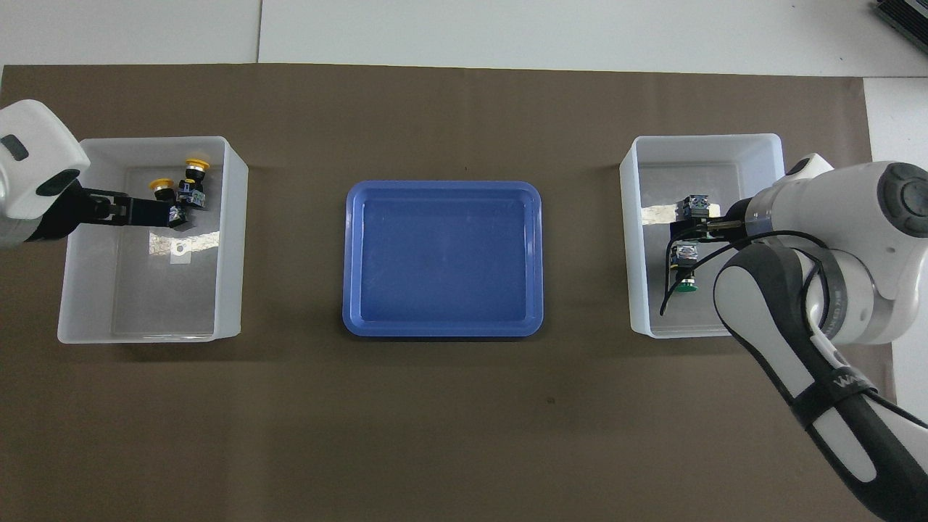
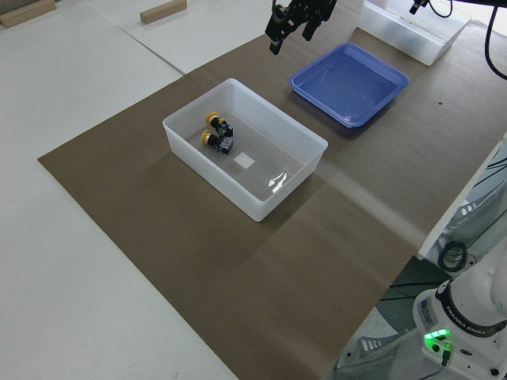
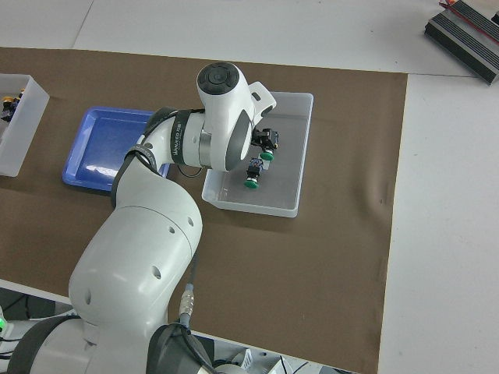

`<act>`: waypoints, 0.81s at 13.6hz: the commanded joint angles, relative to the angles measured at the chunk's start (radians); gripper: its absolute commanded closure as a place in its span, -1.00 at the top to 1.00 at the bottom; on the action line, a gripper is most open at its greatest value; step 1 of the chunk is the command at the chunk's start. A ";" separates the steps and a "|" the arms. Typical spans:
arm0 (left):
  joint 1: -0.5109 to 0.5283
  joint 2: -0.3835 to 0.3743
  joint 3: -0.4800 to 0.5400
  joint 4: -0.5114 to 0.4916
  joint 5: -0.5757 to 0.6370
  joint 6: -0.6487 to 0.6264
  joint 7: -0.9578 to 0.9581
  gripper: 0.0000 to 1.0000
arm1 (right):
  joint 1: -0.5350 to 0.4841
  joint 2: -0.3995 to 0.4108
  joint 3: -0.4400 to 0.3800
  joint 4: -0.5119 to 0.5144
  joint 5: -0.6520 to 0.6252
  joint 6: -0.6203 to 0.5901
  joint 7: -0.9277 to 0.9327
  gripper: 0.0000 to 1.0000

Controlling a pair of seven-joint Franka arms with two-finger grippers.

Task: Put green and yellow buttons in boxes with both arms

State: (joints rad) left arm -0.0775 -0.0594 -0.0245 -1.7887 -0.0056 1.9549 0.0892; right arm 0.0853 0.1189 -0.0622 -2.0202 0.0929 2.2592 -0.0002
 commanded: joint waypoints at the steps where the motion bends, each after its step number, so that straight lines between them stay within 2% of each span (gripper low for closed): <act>1: -0.002 0.075 0.008 0.124 0.027 -0.067 0.006 1.00 | -0.006 -0.044 0.001 0.069 -0.031 -0.119 0.087 1.00; 3: -0.007 0.075 0.008 0.146 0.026 -0.175 0.006 1.00 | -0.012 -0.074 -0.001 0.139 -0.073 -0.235 0.127 1.00; 6: 0.001 0.021 0.008 0.114 0.024 -0.309 0.004 1.00 | -0.021 -0.082 -0.002 0.309 -0.088 -0.454 0.129 1.00; 8: -0.011 0.010 0.006 0.097 0.024 -0.317 -0.003 1.00 | -0.021 -0.082 -0.001 0.406 -0.088 -0.588 0.124 1.00; 11: 0.004 0.004 0.009 0.098 0.023 -0.321 0.000 1.00 | -0.027 -0.085 -0.002 0.491 -0.087 -0.703 0.115 1.00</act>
State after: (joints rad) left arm -0.0753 -0.0303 -0.0221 -1.6743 0.0008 1.6511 0.0891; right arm 0.0716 0.0168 -0.0693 -1.5924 0.0168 1.6198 0.1097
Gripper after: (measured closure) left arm 0.000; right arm 0.000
